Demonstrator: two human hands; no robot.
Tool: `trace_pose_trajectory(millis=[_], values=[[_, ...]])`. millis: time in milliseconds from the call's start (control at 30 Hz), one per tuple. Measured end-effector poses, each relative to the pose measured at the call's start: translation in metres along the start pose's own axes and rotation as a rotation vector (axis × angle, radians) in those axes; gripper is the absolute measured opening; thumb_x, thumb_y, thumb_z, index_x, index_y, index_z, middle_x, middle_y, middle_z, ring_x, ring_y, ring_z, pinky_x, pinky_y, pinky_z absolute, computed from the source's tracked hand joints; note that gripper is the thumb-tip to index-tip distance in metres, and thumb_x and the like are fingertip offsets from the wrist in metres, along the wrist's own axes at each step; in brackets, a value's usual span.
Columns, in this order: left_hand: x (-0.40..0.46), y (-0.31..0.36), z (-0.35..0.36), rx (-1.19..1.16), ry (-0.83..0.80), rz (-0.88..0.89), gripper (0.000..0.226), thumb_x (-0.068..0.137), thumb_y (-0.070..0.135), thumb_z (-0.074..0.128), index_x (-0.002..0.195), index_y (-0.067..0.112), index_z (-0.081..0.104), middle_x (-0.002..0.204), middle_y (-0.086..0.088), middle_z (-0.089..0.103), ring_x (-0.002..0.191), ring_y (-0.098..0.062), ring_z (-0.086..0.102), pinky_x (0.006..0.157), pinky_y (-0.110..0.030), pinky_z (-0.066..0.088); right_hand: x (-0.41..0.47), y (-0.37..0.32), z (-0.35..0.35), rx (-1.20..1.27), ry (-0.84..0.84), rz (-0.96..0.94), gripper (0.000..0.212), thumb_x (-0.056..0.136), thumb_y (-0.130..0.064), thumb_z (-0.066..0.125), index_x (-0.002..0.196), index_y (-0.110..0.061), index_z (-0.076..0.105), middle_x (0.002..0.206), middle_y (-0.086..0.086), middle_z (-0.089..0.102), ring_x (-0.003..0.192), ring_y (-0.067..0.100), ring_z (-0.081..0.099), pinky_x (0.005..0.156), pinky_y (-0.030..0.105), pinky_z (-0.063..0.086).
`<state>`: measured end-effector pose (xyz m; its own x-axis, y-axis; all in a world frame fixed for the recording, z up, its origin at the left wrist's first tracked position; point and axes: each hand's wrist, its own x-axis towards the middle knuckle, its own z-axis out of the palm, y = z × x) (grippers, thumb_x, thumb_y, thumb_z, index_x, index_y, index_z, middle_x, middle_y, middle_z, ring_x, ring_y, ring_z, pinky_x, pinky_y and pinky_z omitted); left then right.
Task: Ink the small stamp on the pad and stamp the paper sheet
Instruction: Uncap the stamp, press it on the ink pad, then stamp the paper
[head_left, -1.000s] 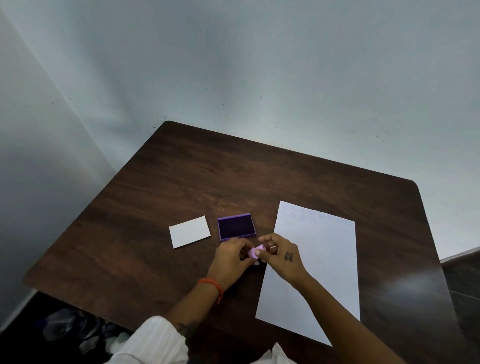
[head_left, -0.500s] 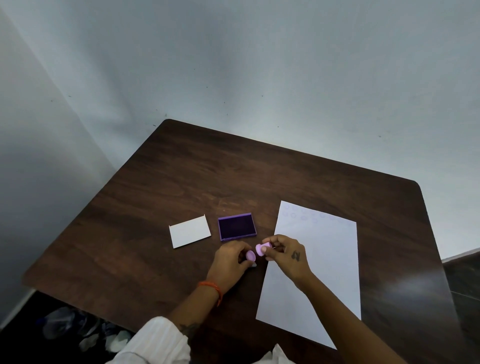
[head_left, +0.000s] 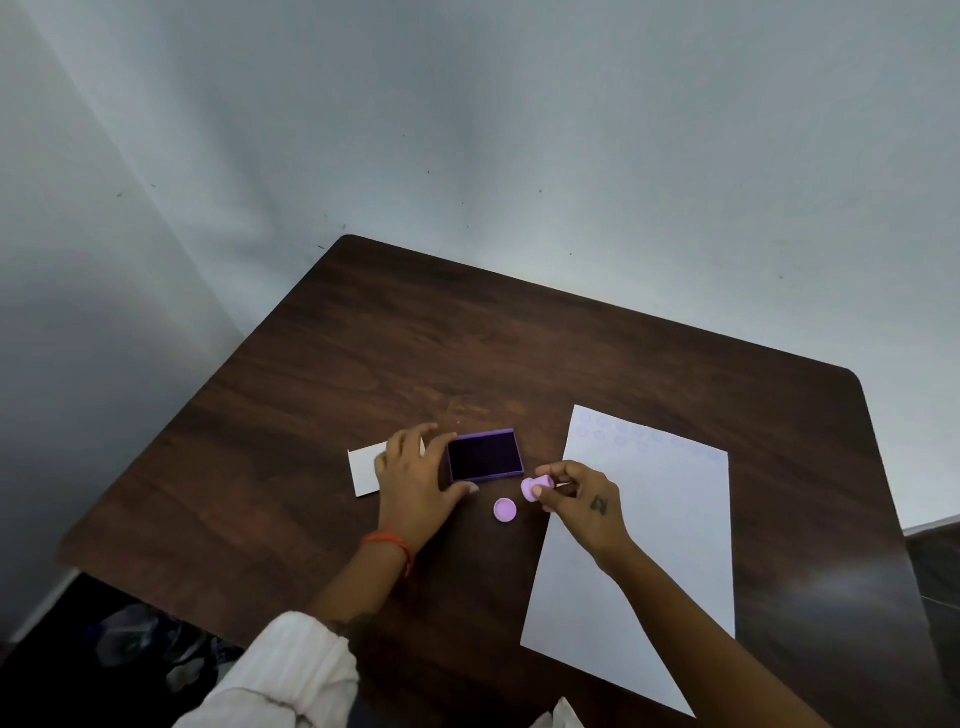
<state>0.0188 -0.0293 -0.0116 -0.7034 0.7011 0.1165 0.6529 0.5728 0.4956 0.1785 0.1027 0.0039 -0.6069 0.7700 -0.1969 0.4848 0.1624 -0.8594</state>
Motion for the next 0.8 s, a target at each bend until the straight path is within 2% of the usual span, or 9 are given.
trace_pose_trajectory(millis=[100, 167, 200, 300, 433, 500, 567, 700, 800], values=[[0.011, -0.008, -0.002, 0.145, -0.135, -0.007, 0.084, 0.065, 0.054, 0.071, 0.136, 0.03, 0.033, 0.152, -0.005, 0.024, 0.143, -0.029, -0.001, 0.113, -0.053, 0.004, 0.007, -0.014, 0.011, -0.007, -0.022, -0.054, 0.018, 0.076, -0.019, 0.072, 0.093, -0.013, 0.069, 0.087, -0.002, 0.068, 0.076, 0.007, 0.062, 0.063, 0.005, 0.046], [0.016, -0.011, 0.0, 0.204, -0.194, 0.007, 0.088, 0.066, 0.058, 0.068, 0.139, 0.031, 0.026, 0.155, -0.005, 0.016, 0.142, -0.031, -0.012, 0.111, -0.057, -0.01, 0.014, -0.026, 0.021, -0.05, -0.028, -0.125, 0.013, 0.077, -0.017, 0.07, 0.089, -0.012, 0.07, 0.083, -0.001, 0.068, 0.073, 0.005, 0.061, 0.062, 0.004, 0.045], [0.018, -0.012, 0.001, 0.222, -0.213, 0.014, 0.088, 0.067, 0.059, 0.067, 0.139, 0.032, 0.025, 0.156, -0.005, 0.013, 0.142, -0.032, -0.014, 0.109, -0.059, -0.013, 0.019, -0.031, 0.026, -0.083, -0.038, -0.162, 0.01, 0.077, -0.015, 0.069, 0.086, -0.011, 0.07, 0.083, 0.003, 0.07, 0.072, 0.008, 0.061, 0.064, 0.008, 0.046], [0.021, -0.015, 0.004, 0.25, -0.243, 0.036, 0.085, 0.067, 0.061, 0.065, 0.138, 0.034, 0.027, 0.156, -0.005, 0.013, 0.141, -0.034, -0.016, 0.106, -0.063, -0.016, 0.03, -0.044, 0.039, -0.178, -0.111, -0.174, 0.009, 0.075, -0.01, 0.064, 0.081, -0.006, 0.07, 0.08, 0.008, 0.069, 0.072, 0.02, 0.062, 0.065, 0.025, 0.049], [0.02, -0.02, 0.007, 0.238, -0.229, 0.055, 0.078, 0.067, 0.063, 0.063, 0.134, 0.037, 0.034, 0.155, -0.006, 0.016, 0.141, -0.035, -0.016, 0.104, -0.064, -0.019, 0.04, -0.05, 0.049, -0.391, -0.265, -0.277, 0.021, 0.074, -0.009, 0.064, 0.095, -0.005, 0.066, 0.099, 0.012, 0.068, 0.089, 0.025, 0.063, 0.069, 0.017, 0.043], [0.02, -0.023, 0.009, 0.214, -0.211, 0.053, 0.077, 0.066, 0.063, 0.063, 0.134, 0.037, 0.035, 0.155, -0.007, 0.018, 0.141, -0.035, -0.016, 0.103, -0.063, -0.022, 0.042, -0.051, 0.052, -0.508, -0.35, -0.321, 0.028, 0.077, -0.006, 0.062, 0.105, -0.005, 0.061, 0.111, 0.014, 0.063, 0.102, 0.029, 0.058, 0.084, 0.028, 0.045], [0.019, -0.024, 0.01, 0.2, -0.199, 0.044, 0.077, 0.065, 0.063, 0.064, 0.133, 0.038, 0.037, 0.154, -0.008, 0.019, 0.141, -0.034, -0.015, 0.102, -0.061, -0.024, 0.043, -0.051, 0.055, -0.571, -0.385, -0.391, 0.03, 0.079, -0.001, 0.058, 0.109, -0.003, 0.058, 0.114, 0.018, 0.059, 0.106, 0.035, 0.055, 0.091, 0.041, 0.045], [0.021, -0.025, 0.011, 0.193, -0.197, 0.025, 0.076, 0.063, 0.066, 0.064, 0.131, 0.042, 0.039, 0.154, -0.007, 0.02, 0.141, -0.033, -0.016, 0.102, -0.061, -0.025, 0.048, -0.053, 0.057, -0.857, -0.515, -0.443, 0.051, 0.075, -0.001, 0.067, 0.122, -0.006, 0.049, 0.133, 0.016, 0.05, 0.121, 0.03, 0.048, 0.105, 0.034, 0.037], [0.023, -0.026, 0.011, 0.195, -0.195, 0.023, 0.075, 0.062, 0.067, 0.063, 0.129, 0.043, 0.04, 0.154, -0.006, 0.021, 0.142, -0.032, -0.015, 0.102, -0.061, -0.025, 0.043, -0.05, 0.059, -0.839, -0.456, -0.501, 0.044, 0.082, -0.005, 0.059, 0.123, -0.004, 0.046, 0.134, 0.018, 0.049, 0.124, 0.031, 0.046, 0.106, 0.037, 0.036]])
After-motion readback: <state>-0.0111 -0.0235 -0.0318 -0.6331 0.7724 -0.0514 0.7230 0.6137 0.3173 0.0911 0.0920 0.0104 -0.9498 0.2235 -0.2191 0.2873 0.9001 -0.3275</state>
